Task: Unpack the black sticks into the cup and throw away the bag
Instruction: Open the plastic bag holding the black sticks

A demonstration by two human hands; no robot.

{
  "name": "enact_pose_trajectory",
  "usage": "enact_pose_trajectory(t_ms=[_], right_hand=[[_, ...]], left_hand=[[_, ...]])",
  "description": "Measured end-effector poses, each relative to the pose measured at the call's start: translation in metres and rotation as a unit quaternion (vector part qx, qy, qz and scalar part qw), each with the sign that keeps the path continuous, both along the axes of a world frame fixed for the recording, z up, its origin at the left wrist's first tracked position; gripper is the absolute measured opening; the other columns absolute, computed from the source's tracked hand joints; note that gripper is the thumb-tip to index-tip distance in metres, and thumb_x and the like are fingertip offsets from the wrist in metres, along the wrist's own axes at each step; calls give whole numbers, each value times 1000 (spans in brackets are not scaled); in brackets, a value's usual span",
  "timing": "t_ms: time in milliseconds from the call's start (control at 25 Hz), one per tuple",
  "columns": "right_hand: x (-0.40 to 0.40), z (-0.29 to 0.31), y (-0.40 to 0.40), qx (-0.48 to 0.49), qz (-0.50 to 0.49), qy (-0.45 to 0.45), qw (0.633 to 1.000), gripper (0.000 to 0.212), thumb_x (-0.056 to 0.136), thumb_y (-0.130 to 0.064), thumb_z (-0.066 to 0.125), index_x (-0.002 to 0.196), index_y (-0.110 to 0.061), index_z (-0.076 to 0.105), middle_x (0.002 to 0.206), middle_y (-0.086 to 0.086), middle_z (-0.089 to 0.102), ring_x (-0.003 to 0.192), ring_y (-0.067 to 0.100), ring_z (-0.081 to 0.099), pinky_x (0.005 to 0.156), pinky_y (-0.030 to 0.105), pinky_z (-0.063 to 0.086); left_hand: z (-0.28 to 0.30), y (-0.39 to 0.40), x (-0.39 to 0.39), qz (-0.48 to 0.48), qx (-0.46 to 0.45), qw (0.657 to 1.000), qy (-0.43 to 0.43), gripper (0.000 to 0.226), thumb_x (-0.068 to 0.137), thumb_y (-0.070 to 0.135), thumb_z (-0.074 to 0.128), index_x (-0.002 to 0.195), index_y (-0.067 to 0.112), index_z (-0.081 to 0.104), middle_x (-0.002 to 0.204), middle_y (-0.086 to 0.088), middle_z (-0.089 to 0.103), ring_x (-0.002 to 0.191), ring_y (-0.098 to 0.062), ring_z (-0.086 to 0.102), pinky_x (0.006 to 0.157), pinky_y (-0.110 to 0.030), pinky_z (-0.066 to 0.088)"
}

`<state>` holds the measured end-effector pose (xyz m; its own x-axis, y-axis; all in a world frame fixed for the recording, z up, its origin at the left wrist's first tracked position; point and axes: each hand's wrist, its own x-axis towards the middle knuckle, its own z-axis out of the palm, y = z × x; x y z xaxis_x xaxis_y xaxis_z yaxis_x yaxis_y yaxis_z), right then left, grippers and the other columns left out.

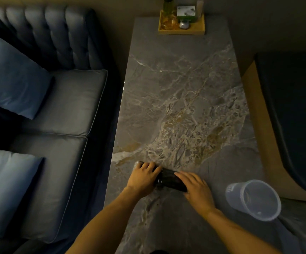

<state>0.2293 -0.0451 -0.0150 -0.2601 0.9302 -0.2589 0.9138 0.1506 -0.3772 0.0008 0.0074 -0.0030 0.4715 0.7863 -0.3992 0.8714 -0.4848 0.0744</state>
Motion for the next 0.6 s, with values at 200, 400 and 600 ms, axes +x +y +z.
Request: enact_pose_trajectory(t_ms=[200,400,600], right_hand=[[5,18,-9,-166,-194,286,924,40,82,-3,67,114,-27,65,112,0,69,104,18,64,94,42,53],[15,59,-20,-242,-282,431,822,23,82,-8,74,104,-8,69,94,8,71,86,19,64,71,22,56],[17,93,-40,-258,-335,484,766,27,79,-32,74,101,-17,71,97,8,77,81,19,70,65,29,54]], left_hand=[[16,-15,3,73,-65,993,-60,49,79,39,55,126,32,47,118,-2,63,106,-32,61,88,-41,48],[41,-36,1,183,-200,947,-175,47,63,53,67,105,31,61,100,2,72,91,-22,67,76,-36,54],[68,-71,19,257,-320,850,-329,42,65,41,79,103,37,60,99,6,72,89,-10,69,84,-29,56]])
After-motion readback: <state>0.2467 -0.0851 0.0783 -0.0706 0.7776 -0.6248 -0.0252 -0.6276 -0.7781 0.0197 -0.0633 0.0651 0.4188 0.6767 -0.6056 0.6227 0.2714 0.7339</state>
